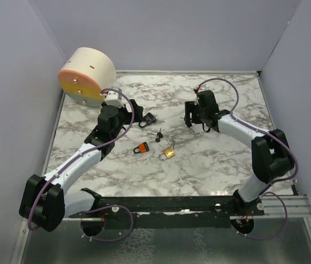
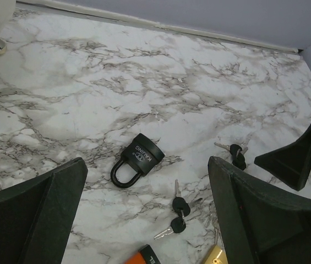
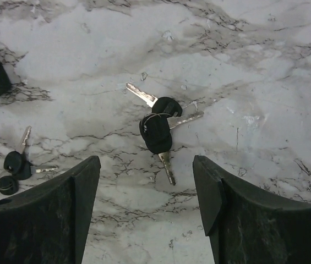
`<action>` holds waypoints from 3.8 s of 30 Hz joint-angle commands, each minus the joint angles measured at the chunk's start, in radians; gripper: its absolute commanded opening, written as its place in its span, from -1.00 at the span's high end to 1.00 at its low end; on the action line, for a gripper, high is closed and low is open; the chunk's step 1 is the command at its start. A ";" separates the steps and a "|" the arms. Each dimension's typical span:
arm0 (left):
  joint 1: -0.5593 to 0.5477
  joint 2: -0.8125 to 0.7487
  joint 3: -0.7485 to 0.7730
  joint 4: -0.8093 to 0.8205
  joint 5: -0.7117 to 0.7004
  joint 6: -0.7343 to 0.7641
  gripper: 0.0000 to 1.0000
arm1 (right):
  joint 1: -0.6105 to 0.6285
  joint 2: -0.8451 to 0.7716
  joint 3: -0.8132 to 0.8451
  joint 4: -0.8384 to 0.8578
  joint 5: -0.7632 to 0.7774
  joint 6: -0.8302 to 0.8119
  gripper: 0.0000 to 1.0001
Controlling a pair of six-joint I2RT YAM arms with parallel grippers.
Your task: Unlock with the key
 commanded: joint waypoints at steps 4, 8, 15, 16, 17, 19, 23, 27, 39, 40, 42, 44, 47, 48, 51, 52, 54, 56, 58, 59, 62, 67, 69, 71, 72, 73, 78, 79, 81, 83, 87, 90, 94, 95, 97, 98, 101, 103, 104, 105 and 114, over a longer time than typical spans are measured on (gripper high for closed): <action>-0.002 0.019 0.028 0.007 0.019 0.013 -0.89 | 0.004 0.122 0.101 -0.042 0.028 0.030 -0.28; -0.002 0.041 0.039 0.008 0.018 0.017 -0.89 | 0.004 0.199 0.157 -0.076 0.024 0.062 -0.20; -0.002 0.066 0.045 0.012 0.017 0.026 -0.89 | 0.004 0.278 0.208 -0.095 0.030 0.104 -0.08; -0.002 0.068 0.047 0.013 0.016 0.027 -0.89 | 0.004 0.284 0.212 -0.096 0.032 0.108 -0.07; -0.002 0.071 0.046 0.015 0.016 0.028 -0.89 | 0.004 0.289 0.215 -0.094 0.035 0.113 -0.06; -0.002 0.077 0.045 0.018 0.015 0.031 -0.89 | 0.004 0.295 0.218 -0.091 0.037 0.117 -0.01; -0.002 0.093 0.051 0.016 0.012 0.038 -0.89 | 0.004 0.314 0.233 -0.096 0.037 0.122 0.12; 0.000 0.102 0.053 0.019 0.016 0.039 -0.89 | 0.004 0.325 0.241 -0.096 0.045 0.127 0.26; 0.000 0.114 0.057 0.019 0.022 0.033 -0.89 | 0.004 0.335 0.225 -0.086 0.074 0.129 0.96; 0.000 0.115 0.057 0.019 0.024 0.032 -0.89 | 0.004 0.327 0.218 -0.079 0.077 0.127 0.97; 0.000 0.116 0.058 0.020 0.028 0.029 -0.89 | 0.004 0.303 0.200 -0.065 0.087 0.119 0.97; 0.000 0.117 0.060 0.021 0.036 0.027 -0.89 | 0.004 0.265 0.170 -0.036 0.085 0.095 0.97; 0.000 0.121 0.063 0.026 0.054 0.020 -0.89 | 0.006 0.160 0.097 0.032 0.071 0.047 0.97; 0.000 0.124 0.063 0.032 0.065 0.015 -0.88 | 0.006 0.122 0.071 0.053 0.064 0.034 0.97; -0.002 0.141 0.068 0.062 0.132 0.003 -0.86 | 0.006 0.008 0.006 0.102 0.032 -0.003 0.97; -0.002 0.149 0.072 0.071 0.158 0.000 -0.84 | 0.006 -0.023 -0.009 0.113 0.022 -0.011 0.97; -0.003 0.167 0.079 0.092 0.208 -0.006 -0.81 | 0.006 -0.067 -0.021 0.107 0.010 -0.019 0.97; -0.004 0.184 0.087 0.106 0.247 -0.009 -0.80 | 0.006 -0.094 -0.017 0.087 0.004 -0.024 0.97; -0.006 0.198 0.098 0.108 0.264 -0.011 -0.79 | 0.006 -0.104 -0.010 0.064 0.011 -0.024 0.97; -0.006 0.203 0.101 0.108 0.268 -0.012 -0.79 | 0.006 -0.101 -0.007 0.061 0.014 -0.022 0.91; -0.008 0.208 0.104 0.108 0.268 -0.012 -0.79 | 0.006 -0.033 0.053 -0.017 0.018 -0.014 0.00; -0.008 0.211 0.105 0.108 0.268 -0.017 -0.79 | 0.006 0.137 0.178 -0.125 0.029 0.034 -0.22; -0.008 0.205 0.102 0.108 0.268 -0.015 -0.79 | 0.006 0.174 0.191 -0.111 0.023 0.035 -0.22; -0.008 0.198 0.096 0.108 0.264 -0.011 -0.79 | 0.006 0.213 0.203 -0.115 0.026 0.035 -0.22; -0.008 0.192 0.093 0.108 0.260 -0.008 -0.79 | 0.005 0.228 0.210 -0.124 0.032 0.035 -0.22; -0.008 0.188 0.089 0.108 0.253 -0.005 -0.79 | 0.006 0.241 0.216 -0.131 0.043 0.037 -0.22; -0.008 0.183 0.082 0.108 0.237 0.006 -0.79 | 0.006 0.275 0.224 -0.144 0.056 0.033 -0.22; -0.008 0.186 0.083 0.108 0.237 0.008 -0.79 | 0.006 0.279 0.223 -0.143 0.055 0.034 -0.22; -0.008 0.191 0.084 0.108 0.238 0.008 -0.79 | 0.007 0.289 0.226 -0.142 0.059 0.040 -0.22; -0.008 0.196 0.086 0.108 0.238 0.007 -0.79 | 0.006 0.301 0.232 -0.149 0.067 0.047 -0.22; -0.008 0.205 0.088 0.108 0.238 0.010 -0.79 | 0.007 0.329 0.253 -0.187 0.079 0.063 -0.21; -0.008 0.208 0.088 0.108 0.237 0.012 -0.79 | 0.007 0.327 0.244 -0.192 0.069 0.068 -0.20; -0.008 0.213 0.089 0.109 0.235 0.013 -0.79 | 0.007 0.326 0.238 -0.210 0.071 0.075 -0.17; -0.008 0.214 0.088 0.108 0.235 0.011 -0.79 | 0.007 0.325 0.233 -0.208 0.066 0.076 -0.16; -0.008 0.218 0.090 0.108 0.236 0.012 -0.79 | 0.007 0.324 0.232 -0.213 0.064 0.079 -0.14; -0.008 0.218 0.091 0.108 0.237 0.012 -0.79 | 0.007 0.320 0.229 -0.215 0.068 0.084 -0.13; -0.008 0.221 0.094 0.108 0.238 0.011 -0.79 | 0.007 0.300 0.214 -0.208 0.058 0.087 -0.12; -0.008 0.222 0.093 0.108 0.238 0.010 -0.79 | 0.007 0.302 0.216 -0.213 0.054 0.087 -0.09; -0.008 0.223 0.093 0.108 0.239 0.011 -0.79 | 0.007 0.307 0.218 -0.215 0.053 0.085 -0.08; -0.008 0.223 0.093 0.108 0.239 0.011 -0.79 | 0.007 0.312 0.219 -0.214 0.052 0.086 -0.06; -0.008 0.217 0.088 0.109 0.235 0.018 -0.79 | 0.007 0.351 0.229 -0.199 0.053 0.089 0.24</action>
